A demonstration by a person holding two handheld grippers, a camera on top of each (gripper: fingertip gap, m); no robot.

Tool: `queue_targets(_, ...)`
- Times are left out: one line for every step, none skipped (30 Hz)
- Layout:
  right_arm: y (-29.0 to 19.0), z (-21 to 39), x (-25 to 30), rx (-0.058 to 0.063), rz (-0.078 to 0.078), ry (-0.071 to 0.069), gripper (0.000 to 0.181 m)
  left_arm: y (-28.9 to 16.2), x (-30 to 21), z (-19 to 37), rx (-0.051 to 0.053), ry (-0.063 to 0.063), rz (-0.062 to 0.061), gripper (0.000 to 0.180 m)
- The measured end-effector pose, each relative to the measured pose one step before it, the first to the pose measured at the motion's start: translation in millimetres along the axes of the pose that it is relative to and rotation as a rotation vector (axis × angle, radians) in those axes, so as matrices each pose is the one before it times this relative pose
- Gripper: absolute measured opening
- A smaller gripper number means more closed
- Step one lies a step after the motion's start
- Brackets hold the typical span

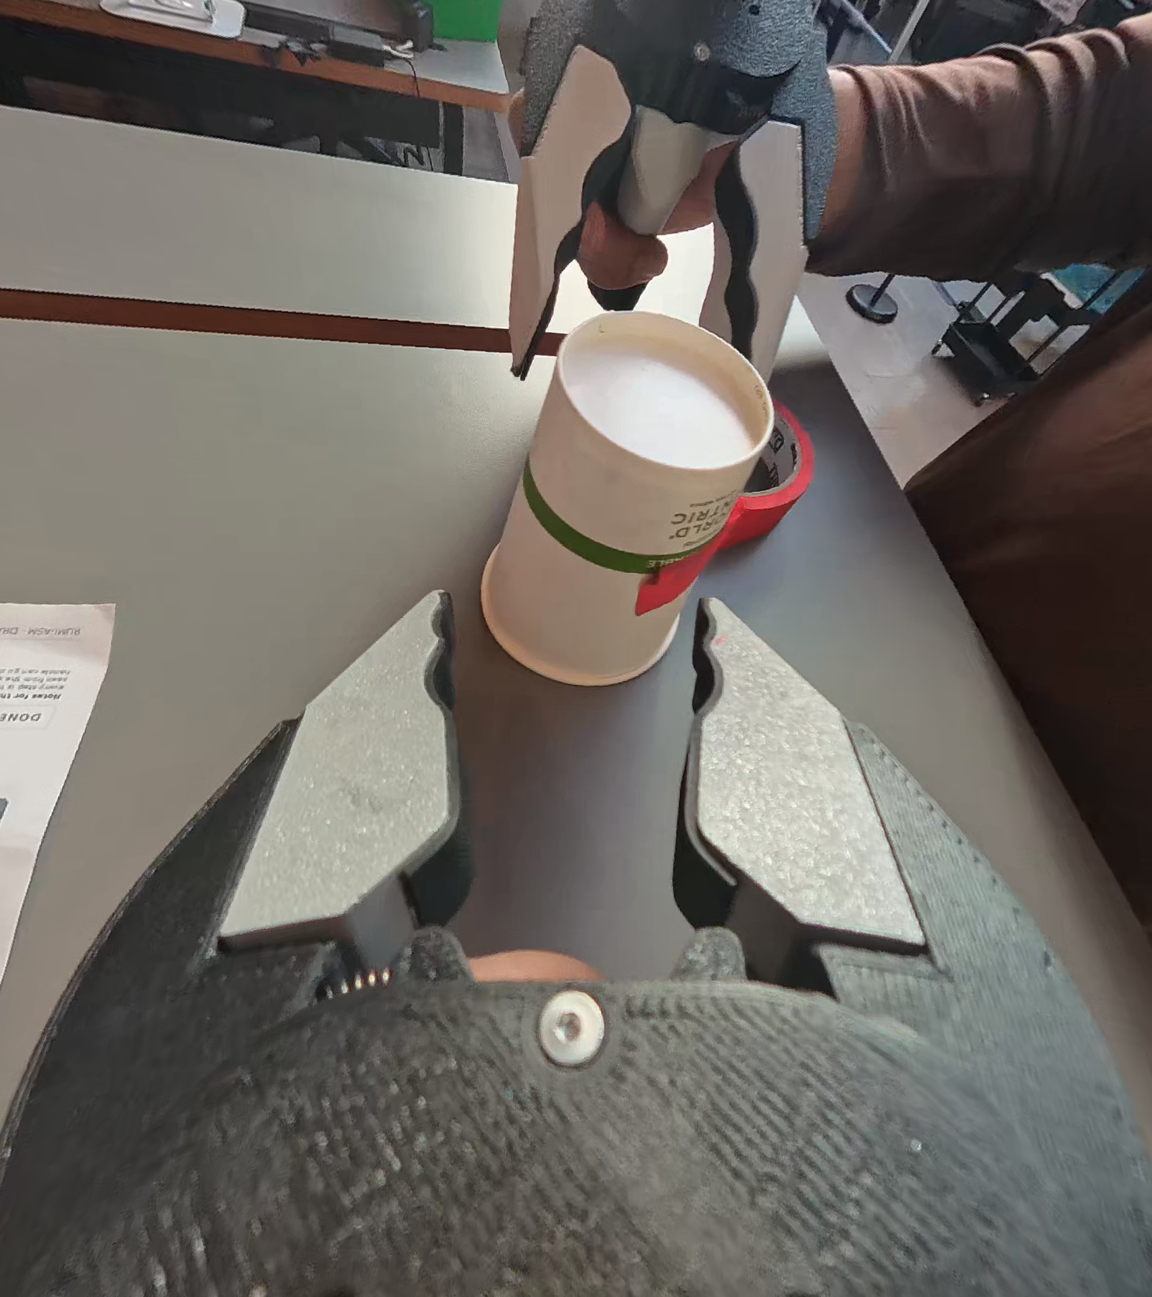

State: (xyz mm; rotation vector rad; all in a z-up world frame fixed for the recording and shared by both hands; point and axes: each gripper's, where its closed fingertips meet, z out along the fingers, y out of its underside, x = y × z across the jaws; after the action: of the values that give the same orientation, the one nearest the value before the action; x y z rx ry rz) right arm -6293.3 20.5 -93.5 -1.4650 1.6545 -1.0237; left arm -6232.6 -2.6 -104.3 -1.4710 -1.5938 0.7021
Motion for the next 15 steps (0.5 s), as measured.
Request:
queue_targets(3.02,2.09,-1.82,-0.0135,-0.0126,-0.0016,0.074,1.43,3.40,4.89,-0.0153,-0.0058,0.0156,0.071)
queue_targets(2.21,3.75,-1.99,-0.0067,-0.0083,-0.0083,0.067,2.49,1.96,5.84,-0.0237,-0.0040,0.0149,0.071)
queue_targets(1.41,4.31,-0.18,-0.0019,-0.0057,-0.0019,0.057,1.45,0.46,6.25,-0.0204,-0.0081,0.0143,0.070)
queue_targets(-0.01,4.04,0.63,0.0057,-0.0017,0.0019,0.050,1.22,1.06,6.32,-0.0148,0.0036,0.0145,0.066)
queue_targets(-1.41,3.32,-0.47,0.0133,0.0059,-0.0081,0.050,0.48,4.41,4.67,-0.0085,0.0378,0.0117,0.067)
queue_targets(-0.83,2.06,0.00,0.0088,0.0103,-0.0098,0.050,-1.13,4.08,3.99,0.0025,0.0334,-0.0047,0.066)
queue_targets(-0.32,1.02,-0.02,0.0045,0.0124,-0.0094,0.050,-0.91,-0.03,2.59,0.0066,0.0018,-0.0051,0.069)
queue_targets(0.01,0.17,0.26,0.0018,0.0130,-0.0090,0.049,-0.52,-0.03,0.55,0.0093,-0.0076,0.0080,0.069)
queue_targets(0.09,-0.74,0.47,0.0035,0.0186,-0.0089,0.049,-1.07,-0.30,-0.56,0.0137,-0.0043,-0.0056,0.068)
queue_targets(-0.51,-0.84,0.87,0.0075,0.0308,-0.0138,0.049,-1.13,-0.44,-0.59,0.0145,0.0022,-0.0201,0.068)
queue_targets(-1.21,0.22,2.15,0.0116,0.0433,-0.0192,0.049,-1.67,-1.87,-1.02,0.0194,0.0030,-0.0335,0.068)
queue_targets(-1.57,-0.94,2.99,0.0138,0.0579,-0.0233,0.048,-2.71,-3.23,-0.55,0.0237,0.0023,-0.0563,0.068)
queue_targets(-2.40,-1.72,4.91,0.0160,0.0717,-0.0279,0.048,-4.02,-4.28,-1.59,0.0323,0.0074,-0.0931,0.068)
queue_targets(-4.17,-1.86,4.97,0.0202,0.0798,-0.0324,0.048,-2.63,-1.32,0.77,0.0362,0.0179,-0.1212,0.068)
queue_targets(-6.13,-2.79,5.14,0.0266,0.0832,-0.0362,0.046,-4.66,-2.45,-1.69,0.0348,0.0263,-0.1308,0.068)
